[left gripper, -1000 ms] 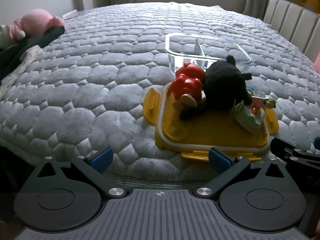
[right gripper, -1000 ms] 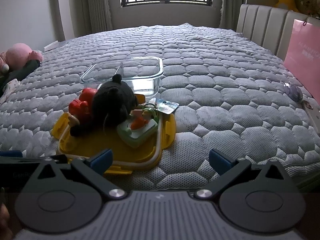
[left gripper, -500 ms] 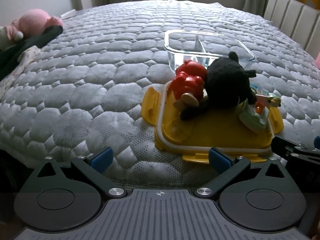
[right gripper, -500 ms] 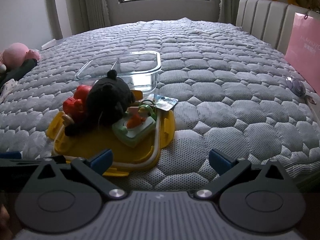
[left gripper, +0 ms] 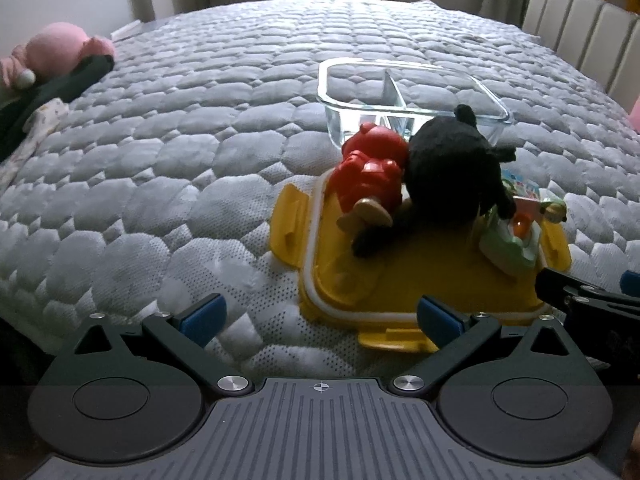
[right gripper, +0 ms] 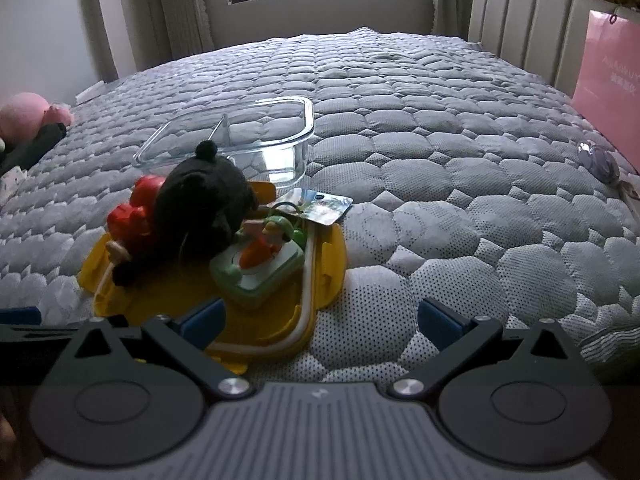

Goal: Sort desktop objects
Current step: 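Reach the left tool down and close it on the red toy figure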

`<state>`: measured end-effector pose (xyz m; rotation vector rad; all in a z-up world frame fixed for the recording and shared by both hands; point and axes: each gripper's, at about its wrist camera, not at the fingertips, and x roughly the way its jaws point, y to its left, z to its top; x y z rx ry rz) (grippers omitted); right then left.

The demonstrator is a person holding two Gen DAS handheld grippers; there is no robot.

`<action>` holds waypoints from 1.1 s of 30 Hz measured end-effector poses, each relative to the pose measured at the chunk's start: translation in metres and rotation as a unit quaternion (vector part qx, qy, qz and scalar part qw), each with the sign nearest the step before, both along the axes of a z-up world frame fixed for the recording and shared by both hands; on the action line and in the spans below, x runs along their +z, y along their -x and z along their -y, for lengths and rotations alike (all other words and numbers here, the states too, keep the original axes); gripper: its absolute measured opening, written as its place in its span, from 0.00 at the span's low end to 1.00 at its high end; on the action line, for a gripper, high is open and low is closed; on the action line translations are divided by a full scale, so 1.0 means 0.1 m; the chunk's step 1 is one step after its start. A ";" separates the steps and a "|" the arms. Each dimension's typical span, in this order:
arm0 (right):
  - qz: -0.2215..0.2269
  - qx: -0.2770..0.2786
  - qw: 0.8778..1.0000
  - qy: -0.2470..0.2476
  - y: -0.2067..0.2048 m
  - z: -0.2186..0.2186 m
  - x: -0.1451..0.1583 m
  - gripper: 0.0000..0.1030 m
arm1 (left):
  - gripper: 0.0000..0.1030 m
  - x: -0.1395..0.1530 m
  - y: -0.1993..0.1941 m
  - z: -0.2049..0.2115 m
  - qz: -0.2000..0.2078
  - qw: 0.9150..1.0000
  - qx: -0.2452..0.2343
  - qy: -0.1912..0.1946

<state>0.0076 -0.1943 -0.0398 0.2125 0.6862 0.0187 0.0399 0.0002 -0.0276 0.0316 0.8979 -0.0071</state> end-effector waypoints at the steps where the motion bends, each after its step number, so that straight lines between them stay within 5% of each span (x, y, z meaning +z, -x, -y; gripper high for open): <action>1: 0.002 0.000 1.000 -0.004 -0.01 0.01 0.00 1.00 | 1.00 0.01 -0.02 0.00 0.000 1.000 0.000 0.002; 8: 0.025 0.014 0.998 -0.060 -0.12 0.12 0.01 1.00 | 1.00 0.01 -0.18 -0.03 -0.014 1.000 -0.007 0.025; 17: 0.024 0.031 0.999 -0.006 -0.38 0.04 0.05 1.00 | 1.00 -0.03 -0.46 -0.08 -0.022 0.999 -0.011 0.045; 33: 0.033 0.039 0.993 -0.103 -0.40 0.25 -0.05 1.00 | 1.00 0.03 -0.74 -0.07 -0.002 0.998 -0.026 0.058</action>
